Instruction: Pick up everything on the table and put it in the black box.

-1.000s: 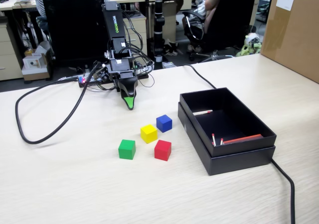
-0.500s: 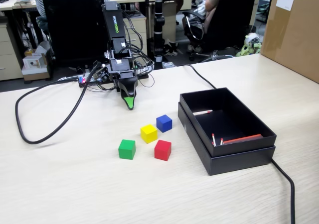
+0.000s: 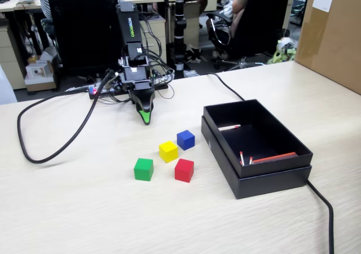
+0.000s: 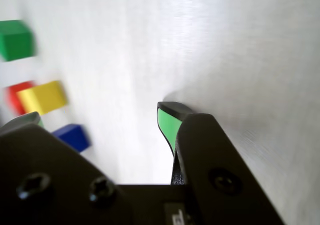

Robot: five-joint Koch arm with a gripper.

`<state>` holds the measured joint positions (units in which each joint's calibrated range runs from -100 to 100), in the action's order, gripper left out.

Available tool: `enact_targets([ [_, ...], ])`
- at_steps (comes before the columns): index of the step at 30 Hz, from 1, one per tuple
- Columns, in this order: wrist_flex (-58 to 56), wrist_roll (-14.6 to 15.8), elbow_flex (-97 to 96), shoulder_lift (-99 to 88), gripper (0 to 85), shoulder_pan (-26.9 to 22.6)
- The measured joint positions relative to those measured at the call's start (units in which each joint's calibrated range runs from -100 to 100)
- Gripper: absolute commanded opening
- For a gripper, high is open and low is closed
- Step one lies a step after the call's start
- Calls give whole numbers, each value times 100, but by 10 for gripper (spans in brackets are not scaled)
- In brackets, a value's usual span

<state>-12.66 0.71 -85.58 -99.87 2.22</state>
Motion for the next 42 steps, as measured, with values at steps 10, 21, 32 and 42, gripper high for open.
enact_targets([
  [10,-2485,5,3423,2201,451,-122],
  [21,-3662,-249,7001,6123,449,230],
  [32,-3662,-400,9083,9437,449,317],
  [42,-3701,-396,9731,10654,400,317],
])
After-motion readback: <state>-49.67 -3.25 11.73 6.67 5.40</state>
